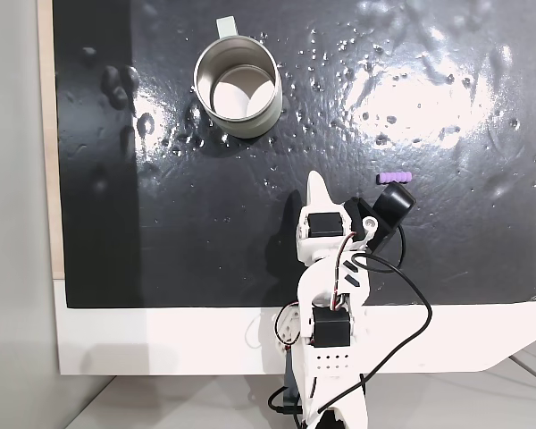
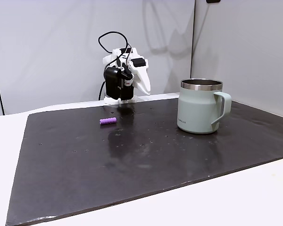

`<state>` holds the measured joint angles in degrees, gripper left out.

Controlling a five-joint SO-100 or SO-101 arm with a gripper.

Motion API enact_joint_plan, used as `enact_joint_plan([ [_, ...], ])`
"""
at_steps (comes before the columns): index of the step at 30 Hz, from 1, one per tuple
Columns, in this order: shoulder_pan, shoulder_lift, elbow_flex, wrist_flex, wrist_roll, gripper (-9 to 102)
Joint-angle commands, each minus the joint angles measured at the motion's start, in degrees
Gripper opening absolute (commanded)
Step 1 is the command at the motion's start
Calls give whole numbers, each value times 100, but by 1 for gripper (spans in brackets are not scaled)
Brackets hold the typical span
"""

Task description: Grasp a pengrip and put it in the cup.

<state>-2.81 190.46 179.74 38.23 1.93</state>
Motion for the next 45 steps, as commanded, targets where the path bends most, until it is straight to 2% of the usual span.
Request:
enact_joint_plan([
  [1,-88,79,299,-193,-18,0],
  [15,114,79,123,-105,-97,0],
  [26,105,-53,-1477,1406,-519,0],
  [30,369,-352,-2039,1696,-703,4],
  [39,940,-2496,-4307,2997,-923,12],
  [45,1529,-3709,-5396,3560,-1345,17],
])
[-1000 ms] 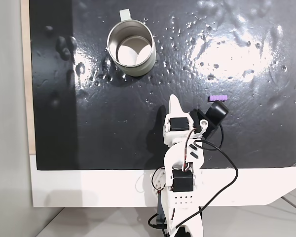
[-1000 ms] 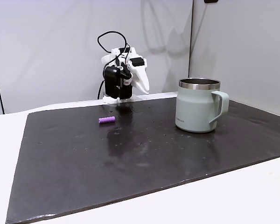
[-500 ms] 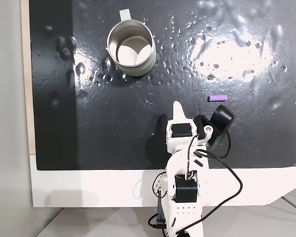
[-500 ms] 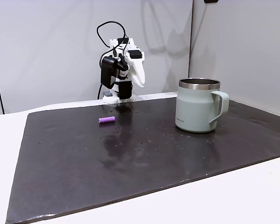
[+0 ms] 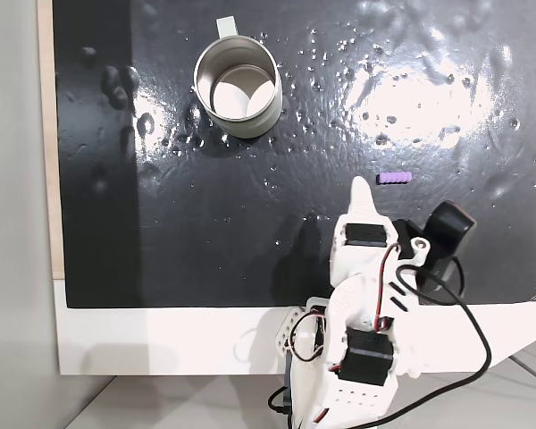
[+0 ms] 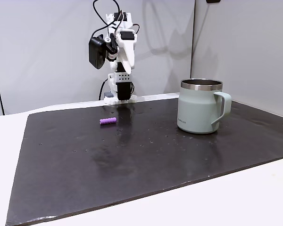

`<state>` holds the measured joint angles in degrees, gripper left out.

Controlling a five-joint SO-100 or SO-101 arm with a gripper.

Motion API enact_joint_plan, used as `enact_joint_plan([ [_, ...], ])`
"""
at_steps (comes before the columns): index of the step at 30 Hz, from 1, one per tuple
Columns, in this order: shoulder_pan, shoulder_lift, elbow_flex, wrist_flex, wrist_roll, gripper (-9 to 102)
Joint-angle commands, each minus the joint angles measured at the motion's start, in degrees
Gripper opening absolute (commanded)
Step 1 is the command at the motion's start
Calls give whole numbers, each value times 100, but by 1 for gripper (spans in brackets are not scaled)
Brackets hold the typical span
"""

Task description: Grasp a pengrip and put it in the cup.

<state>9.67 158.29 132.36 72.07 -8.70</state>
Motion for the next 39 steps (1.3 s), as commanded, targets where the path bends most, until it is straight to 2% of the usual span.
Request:
enact_joint_plan([
  [1,404,-756,-844,281,-378,17],
  [11,1371,-3120,-2725,844,-1195,20],
  [24,1767,-6021,-4693,1573,-2153,22],
  [31,1863,-6987,-4685,1213,-2224,22],
  [39,1705,-7207,-4069,501,-2162,22],
])
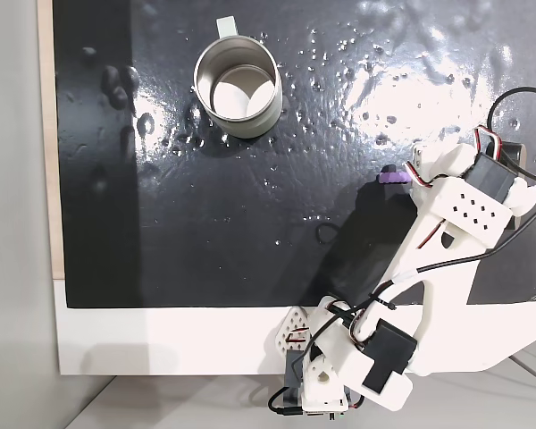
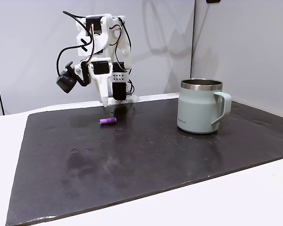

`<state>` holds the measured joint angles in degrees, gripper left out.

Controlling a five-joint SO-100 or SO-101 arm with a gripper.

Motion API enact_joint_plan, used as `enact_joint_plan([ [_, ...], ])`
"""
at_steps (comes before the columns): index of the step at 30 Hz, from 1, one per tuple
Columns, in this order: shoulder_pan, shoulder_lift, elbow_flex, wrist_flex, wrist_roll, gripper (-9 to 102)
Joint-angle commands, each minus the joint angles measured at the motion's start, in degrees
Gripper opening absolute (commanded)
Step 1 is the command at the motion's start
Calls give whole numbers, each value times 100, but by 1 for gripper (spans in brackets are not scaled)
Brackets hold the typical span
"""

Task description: Grasp a pengrip and put it in the cup.

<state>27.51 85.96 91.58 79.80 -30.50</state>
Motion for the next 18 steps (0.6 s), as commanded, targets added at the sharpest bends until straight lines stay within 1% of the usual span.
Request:
enact_joint_plan([
  [1,-105,-9,70,-343,35,22],
  [11,-299,-554,466,-932,88,22],
  [18,-334,-870,510,-967,88,20],
])
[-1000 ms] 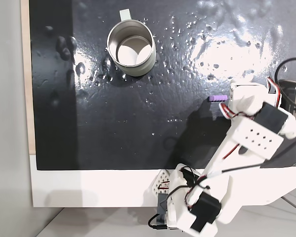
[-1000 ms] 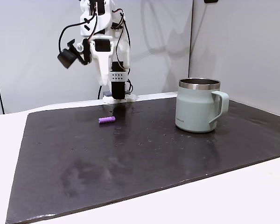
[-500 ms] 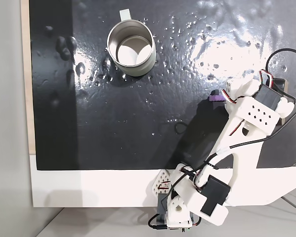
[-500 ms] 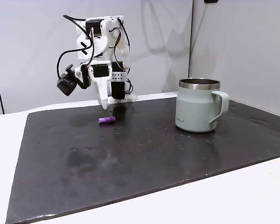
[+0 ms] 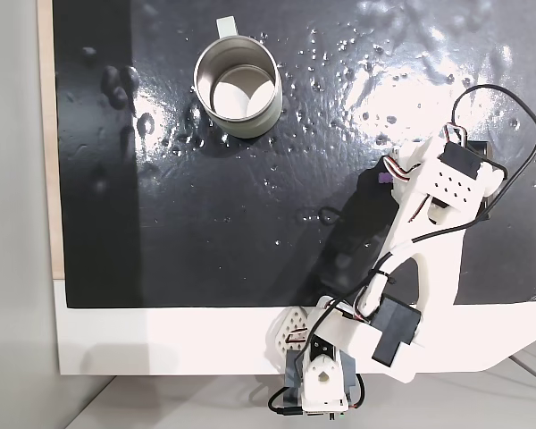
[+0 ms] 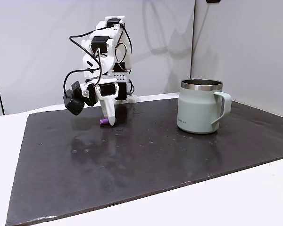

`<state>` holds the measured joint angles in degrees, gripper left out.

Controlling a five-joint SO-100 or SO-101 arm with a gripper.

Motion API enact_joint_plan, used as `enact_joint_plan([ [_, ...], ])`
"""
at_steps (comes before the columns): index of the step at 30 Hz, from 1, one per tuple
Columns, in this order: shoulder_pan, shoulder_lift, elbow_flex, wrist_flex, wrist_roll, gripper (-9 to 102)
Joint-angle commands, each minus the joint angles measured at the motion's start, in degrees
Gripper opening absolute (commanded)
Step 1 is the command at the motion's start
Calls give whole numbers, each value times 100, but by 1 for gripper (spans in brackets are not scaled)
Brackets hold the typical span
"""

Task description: Grasp a pengrip and put it in the cup.

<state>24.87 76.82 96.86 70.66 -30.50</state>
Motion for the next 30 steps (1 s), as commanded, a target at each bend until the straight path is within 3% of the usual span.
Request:
enact_joint_plan([
  [1,-70,35,0,-62,79,18],
  [8,-70,-70,53,-79,62,5],
  [16,-167,211,53,97,149,0],
  [21,-492,1494,-132,993,334,0],
  [27,-738,2399,-1477,2549,466,0],
  [30,-747,2892,-1802,2628,466,0],
])
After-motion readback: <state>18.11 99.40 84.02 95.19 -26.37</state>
